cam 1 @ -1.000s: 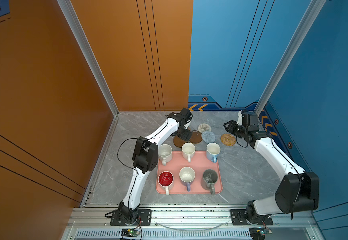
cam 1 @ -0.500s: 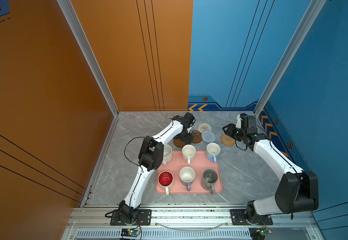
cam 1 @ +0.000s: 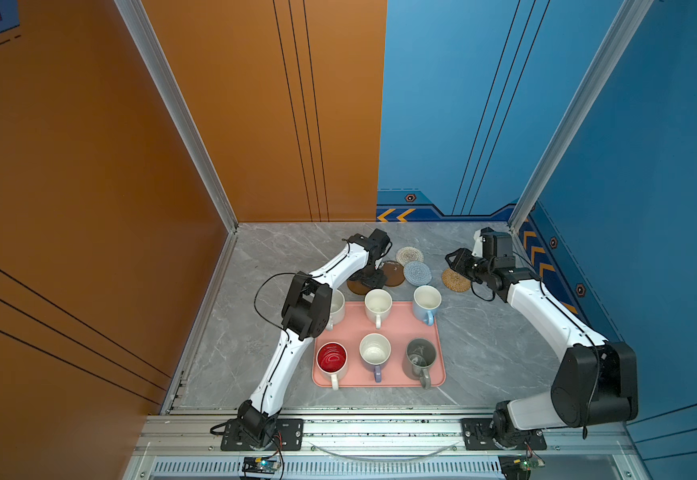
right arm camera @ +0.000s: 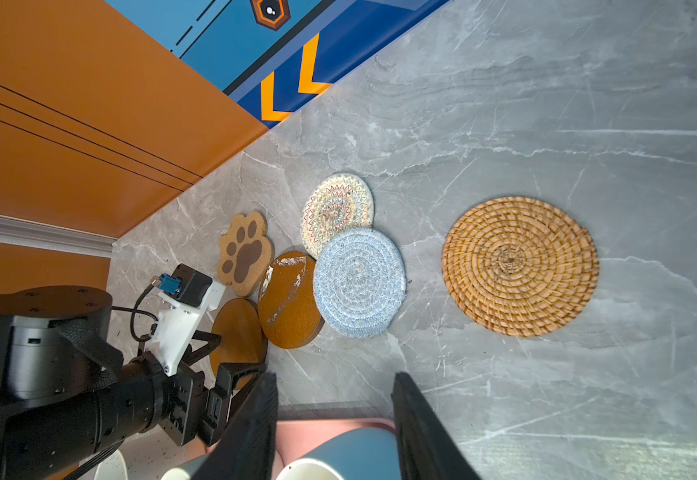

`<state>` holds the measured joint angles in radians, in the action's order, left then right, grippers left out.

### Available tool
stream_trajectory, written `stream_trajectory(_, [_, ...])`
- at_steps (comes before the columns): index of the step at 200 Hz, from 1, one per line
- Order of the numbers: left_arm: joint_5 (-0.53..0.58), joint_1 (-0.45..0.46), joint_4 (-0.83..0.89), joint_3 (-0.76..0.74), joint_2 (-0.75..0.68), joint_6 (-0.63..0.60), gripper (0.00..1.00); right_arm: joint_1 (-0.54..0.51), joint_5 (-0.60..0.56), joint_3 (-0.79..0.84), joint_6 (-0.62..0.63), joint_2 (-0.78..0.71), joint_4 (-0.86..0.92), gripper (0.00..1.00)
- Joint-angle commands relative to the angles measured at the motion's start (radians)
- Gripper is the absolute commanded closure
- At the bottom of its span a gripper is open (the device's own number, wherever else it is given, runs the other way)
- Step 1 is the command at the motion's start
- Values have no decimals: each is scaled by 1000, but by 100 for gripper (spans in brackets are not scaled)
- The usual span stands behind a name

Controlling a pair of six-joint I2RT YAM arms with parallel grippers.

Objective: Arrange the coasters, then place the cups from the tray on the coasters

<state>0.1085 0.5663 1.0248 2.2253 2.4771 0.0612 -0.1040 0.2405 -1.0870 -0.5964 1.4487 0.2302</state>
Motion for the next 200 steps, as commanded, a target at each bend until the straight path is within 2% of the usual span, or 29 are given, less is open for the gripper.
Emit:
stream_trajectory(1, [34, -15, 26, 2, 32, 15, 9, 5, 19, 16, -13, -22, -16, 56])
stream_trajectory(31, [36, -35, 26, -4, 43, 20, 13, 6, 24, 17, -17, -22, -16, 56])
stream_trajectory(34, [37, -38, 27, -5, 44, 20, 17, 6, 25, 17, -18, -22, -17, 56])
stream_trajectory(39, [39, -39, 27, -8, 44, 20, 18, 6, 26, 17, -19, -22, -17, 56])
stream_trajectory(200, [100, -168, 26, -4, 48, -18, 26, -32, 16, 2, -54, -21, -22, 58])
